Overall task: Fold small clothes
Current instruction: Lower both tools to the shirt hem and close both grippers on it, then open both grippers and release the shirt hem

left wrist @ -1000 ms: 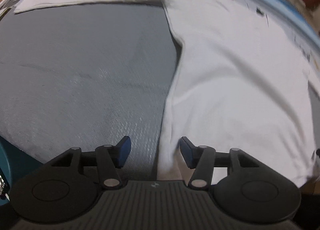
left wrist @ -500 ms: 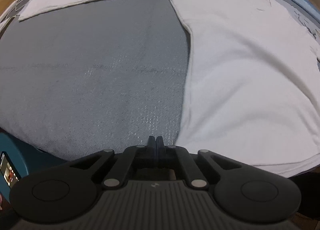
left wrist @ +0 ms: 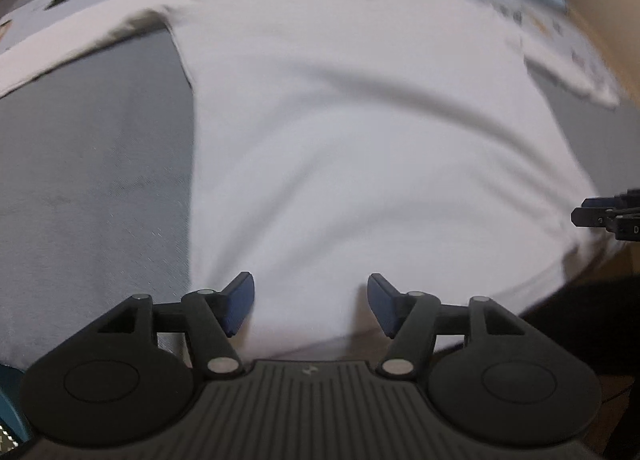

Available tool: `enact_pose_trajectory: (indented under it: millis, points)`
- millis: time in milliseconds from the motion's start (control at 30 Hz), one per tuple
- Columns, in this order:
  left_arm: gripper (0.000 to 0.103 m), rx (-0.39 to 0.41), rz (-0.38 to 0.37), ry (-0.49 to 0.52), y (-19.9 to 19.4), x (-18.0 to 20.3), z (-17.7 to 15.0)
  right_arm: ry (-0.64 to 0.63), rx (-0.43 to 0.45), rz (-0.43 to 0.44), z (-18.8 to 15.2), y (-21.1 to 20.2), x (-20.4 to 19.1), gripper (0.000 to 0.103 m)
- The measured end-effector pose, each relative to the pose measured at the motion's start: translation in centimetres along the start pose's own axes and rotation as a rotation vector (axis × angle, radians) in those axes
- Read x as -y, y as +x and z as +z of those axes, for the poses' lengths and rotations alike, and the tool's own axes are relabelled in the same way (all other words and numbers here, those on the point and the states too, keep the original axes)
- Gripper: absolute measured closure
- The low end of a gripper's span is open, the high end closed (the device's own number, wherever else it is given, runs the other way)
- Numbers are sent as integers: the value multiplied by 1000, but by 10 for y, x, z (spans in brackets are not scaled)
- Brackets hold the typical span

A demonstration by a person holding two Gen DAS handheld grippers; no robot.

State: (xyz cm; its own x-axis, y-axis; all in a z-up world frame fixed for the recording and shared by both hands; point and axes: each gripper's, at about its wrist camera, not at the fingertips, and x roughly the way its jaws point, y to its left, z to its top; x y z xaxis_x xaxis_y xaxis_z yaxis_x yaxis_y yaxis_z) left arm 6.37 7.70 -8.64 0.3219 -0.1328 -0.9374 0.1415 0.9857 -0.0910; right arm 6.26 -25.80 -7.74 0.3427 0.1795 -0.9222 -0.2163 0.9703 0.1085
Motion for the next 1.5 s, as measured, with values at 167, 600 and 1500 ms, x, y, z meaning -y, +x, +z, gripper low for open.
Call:
enact_pose_trajectory:
  millis: [167, 600, 1500]
  points:
    - [57, -26, 48, 62, 7, 9, -7, -89, -90, -41, -11, 14, -14, 62]
    - [103, -63, 40, 66, -16, -17, -22, -64, -101, 3, -16, 3, 9, 102]
    - [97, -34, 138, -2, -19, -43, -19, -476, -82, 157, -8, 28, -73, 103]
